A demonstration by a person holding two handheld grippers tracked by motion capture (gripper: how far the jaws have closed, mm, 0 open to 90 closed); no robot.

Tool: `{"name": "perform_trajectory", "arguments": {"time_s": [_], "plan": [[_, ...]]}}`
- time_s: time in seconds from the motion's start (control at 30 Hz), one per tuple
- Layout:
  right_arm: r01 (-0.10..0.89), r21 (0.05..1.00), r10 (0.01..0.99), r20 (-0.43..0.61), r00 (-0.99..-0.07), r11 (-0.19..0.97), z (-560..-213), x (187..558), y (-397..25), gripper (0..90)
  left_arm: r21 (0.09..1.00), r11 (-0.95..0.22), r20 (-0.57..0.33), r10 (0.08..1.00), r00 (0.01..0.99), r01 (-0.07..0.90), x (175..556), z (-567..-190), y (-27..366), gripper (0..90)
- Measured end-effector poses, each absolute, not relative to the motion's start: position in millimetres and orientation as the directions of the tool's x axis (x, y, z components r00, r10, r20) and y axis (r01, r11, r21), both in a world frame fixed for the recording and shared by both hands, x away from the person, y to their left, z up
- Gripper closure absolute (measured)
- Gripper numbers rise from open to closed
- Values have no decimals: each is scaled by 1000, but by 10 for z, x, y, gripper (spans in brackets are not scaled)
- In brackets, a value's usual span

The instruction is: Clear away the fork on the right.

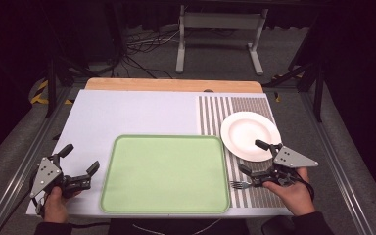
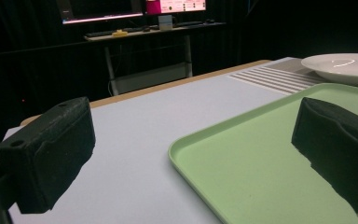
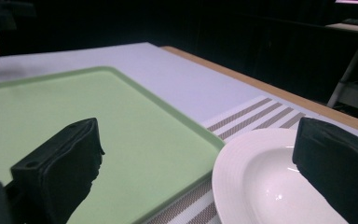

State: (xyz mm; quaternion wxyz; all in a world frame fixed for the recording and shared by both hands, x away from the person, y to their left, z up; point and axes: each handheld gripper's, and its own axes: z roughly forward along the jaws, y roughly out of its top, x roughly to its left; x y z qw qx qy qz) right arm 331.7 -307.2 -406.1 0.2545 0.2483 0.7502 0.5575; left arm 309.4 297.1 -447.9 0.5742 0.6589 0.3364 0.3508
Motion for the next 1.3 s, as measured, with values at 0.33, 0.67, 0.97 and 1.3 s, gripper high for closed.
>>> {"name": "perform_trajectory", "arguments": {"time_s": [0.33,0.67,0.97,1.3], "plan": [[123,888,558,-166,-813,443,-3895,3335,-3132,45,992,-115,73,845,530,47,3100,-4486,2966,1],[171,795,485,-170,-858,582,-3840,3407,-3140,56,992,-114,72,846,529,49,3100,-4487,2967,0],[204,707,420,-144,-896,677,-3857,3464,-3099,68,992,-115,72,846,529,49,3099,-4487,2967,0],[212,619,373,-142,-917,756,-3842,3510,-3062,74,992,-118,75,844,531,47,3103,-4487,2963,1]]}}
